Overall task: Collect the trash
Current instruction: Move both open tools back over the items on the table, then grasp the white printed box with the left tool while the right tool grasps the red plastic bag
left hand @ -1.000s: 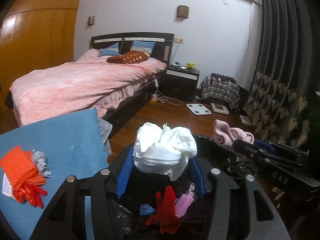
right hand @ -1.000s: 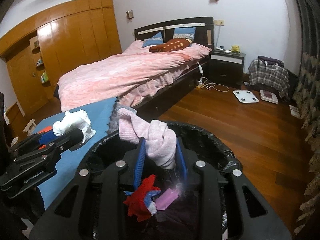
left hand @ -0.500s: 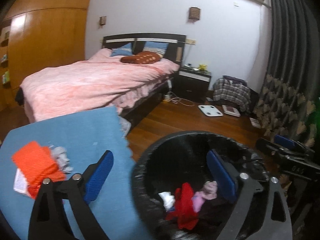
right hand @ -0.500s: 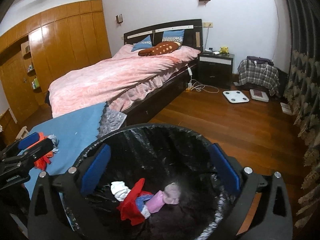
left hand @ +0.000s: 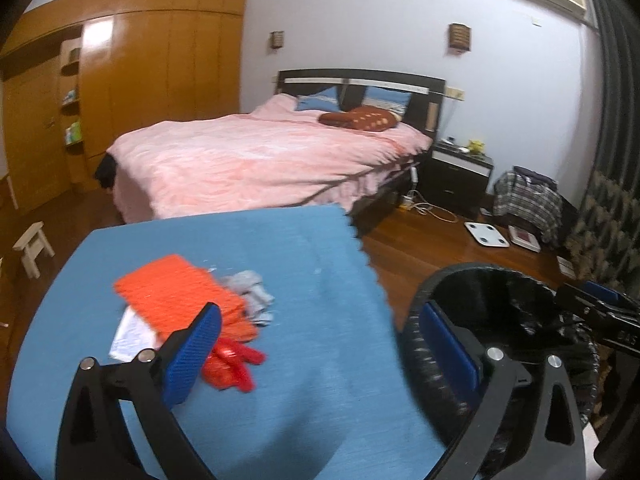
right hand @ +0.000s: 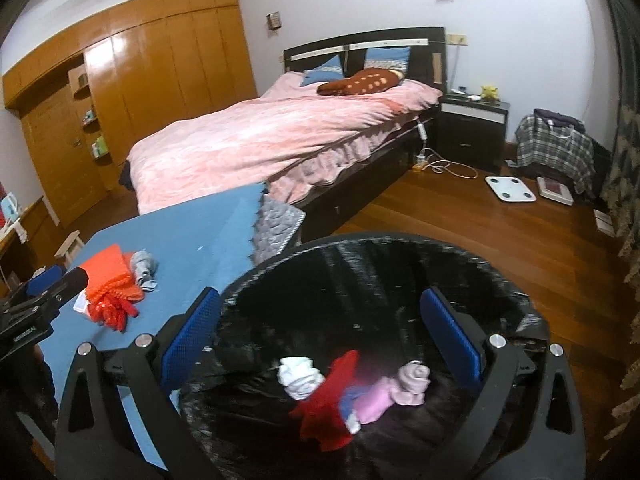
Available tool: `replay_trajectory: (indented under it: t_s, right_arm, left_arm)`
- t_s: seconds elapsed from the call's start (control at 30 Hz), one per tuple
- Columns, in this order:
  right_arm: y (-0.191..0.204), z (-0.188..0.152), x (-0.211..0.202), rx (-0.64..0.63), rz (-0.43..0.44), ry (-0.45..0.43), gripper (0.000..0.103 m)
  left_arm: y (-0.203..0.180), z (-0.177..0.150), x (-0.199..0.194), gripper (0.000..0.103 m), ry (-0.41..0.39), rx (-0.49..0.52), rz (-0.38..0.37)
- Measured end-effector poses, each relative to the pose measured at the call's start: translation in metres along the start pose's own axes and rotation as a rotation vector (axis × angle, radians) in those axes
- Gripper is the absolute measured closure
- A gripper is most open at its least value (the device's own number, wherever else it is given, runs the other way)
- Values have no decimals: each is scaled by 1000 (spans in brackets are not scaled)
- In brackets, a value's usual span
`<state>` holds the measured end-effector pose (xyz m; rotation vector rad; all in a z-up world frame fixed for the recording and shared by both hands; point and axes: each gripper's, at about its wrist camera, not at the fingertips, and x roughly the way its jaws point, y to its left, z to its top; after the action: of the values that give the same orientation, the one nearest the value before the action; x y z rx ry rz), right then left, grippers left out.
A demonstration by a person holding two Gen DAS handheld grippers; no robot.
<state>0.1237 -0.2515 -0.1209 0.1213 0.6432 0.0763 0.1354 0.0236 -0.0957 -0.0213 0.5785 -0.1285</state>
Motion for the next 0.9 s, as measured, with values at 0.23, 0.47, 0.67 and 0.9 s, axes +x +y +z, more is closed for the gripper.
replay_trajectory:
  t_s: [0.23,0.47,0.67,0.9]
  right_arm:
    - [38,6,13,-55,51,3,6]
    - [84,16,28,-107,121,-7,6]
    - [127,21,46,-161,173,-5,6]
    - [169,12,75,-214,198,20,6]
  left_arm:
    - [41,-7,-6,6,-4,-44,81]
    - [90,-15,-8,6,0,-89,175]
    - [132,-26,3,7,37,-123,263]
    - [164,-42,25,9,105,-149,300]
